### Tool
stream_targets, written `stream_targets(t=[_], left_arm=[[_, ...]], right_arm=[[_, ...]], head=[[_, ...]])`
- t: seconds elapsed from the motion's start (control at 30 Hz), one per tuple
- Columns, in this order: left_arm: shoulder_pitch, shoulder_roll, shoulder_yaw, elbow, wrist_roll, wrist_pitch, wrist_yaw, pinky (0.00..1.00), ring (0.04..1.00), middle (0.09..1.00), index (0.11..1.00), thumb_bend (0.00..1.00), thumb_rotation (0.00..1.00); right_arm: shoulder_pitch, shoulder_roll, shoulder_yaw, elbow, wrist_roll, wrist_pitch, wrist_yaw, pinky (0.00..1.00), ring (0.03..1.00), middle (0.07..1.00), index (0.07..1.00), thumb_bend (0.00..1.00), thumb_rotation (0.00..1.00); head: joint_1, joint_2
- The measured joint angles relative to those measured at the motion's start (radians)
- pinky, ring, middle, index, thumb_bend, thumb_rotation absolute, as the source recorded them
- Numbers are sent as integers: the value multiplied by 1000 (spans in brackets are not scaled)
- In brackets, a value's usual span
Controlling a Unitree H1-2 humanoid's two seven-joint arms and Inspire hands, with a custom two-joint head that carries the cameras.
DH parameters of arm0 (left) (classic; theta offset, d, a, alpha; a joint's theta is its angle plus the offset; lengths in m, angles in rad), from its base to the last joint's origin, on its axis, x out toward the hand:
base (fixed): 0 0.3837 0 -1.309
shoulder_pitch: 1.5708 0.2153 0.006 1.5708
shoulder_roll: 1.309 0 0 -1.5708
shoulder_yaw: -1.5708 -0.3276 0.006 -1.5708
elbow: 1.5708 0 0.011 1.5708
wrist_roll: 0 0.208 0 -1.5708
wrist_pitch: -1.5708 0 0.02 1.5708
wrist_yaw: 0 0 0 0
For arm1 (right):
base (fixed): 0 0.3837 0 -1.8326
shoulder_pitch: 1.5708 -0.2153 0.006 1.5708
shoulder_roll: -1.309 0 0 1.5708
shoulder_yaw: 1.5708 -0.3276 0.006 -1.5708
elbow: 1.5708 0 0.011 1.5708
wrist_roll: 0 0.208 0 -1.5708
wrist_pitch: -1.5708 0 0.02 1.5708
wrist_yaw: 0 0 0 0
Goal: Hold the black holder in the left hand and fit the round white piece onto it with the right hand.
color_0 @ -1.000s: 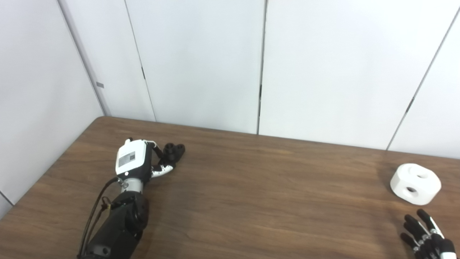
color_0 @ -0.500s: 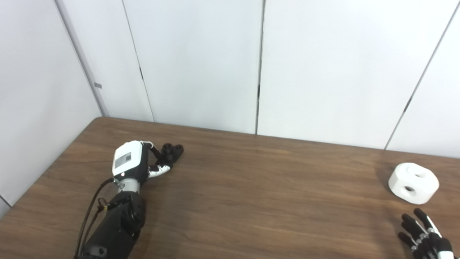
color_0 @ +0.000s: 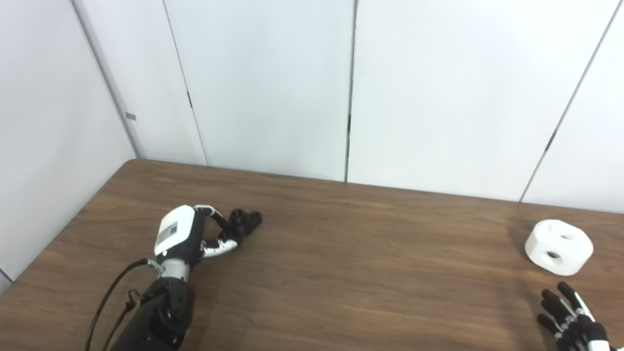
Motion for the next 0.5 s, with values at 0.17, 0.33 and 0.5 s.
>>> stream_targets(t=[0.17,0.33,0.5], left_arm=[[38,-20,-51,-80,22,-15,-19,806,850,781,486,519,55],[74,-40,-119,-139,96,-51,-15,858,873,804,487,517,59],[108,-83,-173,-191,170,-65,-8,919,886,811,488,514,61]], right_arm=[[7,6,12,-12,-11,12,-5,920,937,905,949,604,1000],[13,16,24,-30,-20,31,-14,925,940,911,955,604,1000],[14,23,34,-50,-42,56,-34,927,934,906,949,589,1000]], head=[[-17,15],[-49,37],[-80,61]])
